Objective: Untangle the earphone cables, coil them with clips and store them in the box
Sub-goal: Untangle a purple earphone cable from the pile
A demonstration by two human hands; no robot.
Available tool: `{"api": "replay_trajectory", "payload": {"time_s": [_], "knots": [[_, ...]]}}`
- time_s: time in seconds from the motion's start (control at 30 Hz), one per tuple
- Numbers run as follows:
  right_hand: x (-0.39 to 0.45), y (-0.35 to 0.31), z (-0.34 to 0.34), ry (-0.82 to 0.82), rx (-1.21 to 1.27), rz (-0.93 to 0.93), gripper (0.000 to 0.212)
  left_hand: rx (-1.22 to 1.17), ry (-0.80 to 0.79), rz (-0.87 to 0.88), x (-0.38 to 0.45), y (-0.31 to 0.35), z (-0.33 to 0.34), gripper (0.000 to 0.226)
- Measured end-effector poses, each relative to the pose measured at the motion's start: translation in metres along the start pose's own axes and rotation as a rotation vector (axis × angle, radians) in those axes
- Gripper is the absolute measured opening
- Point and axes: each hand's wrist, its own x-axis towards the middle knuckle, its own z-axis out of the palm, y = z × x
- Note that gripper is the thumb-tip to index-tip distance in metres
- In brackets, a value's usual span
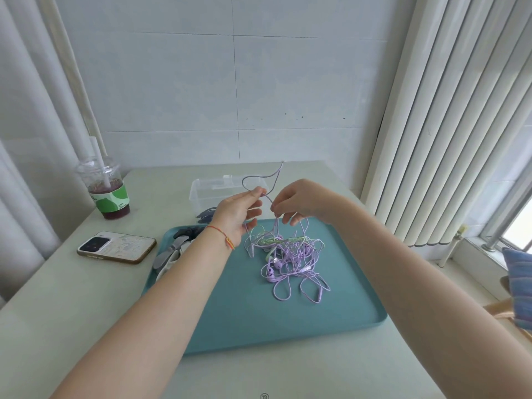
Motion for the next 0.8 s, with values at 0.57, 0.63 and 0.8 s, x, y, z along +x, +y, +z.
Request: {"api": "replay_trajectory", "payload": {"time_s": [0.57, 0.63, 0.8], "knots": [[0.001, -0.004, 0.003, 0.24, 0.338, -0.052, 0.006, 0.301, -0.073, 0.063, -0.007, -0.006, 0.002, 0.014], [0.003, -0.004, 0.003, 0.299, 0.428, -0.048, 0.007, 0.247, -0.066, 0.016, -0.005, -0.007, 0.0, 0.012], [0.004, -0.01, -0.008, 0.48, 0.541, -0.043, 0.003, 0.321, 0.032, -0.05, 0.003, -0.019, -0.016, 0.011]]}}
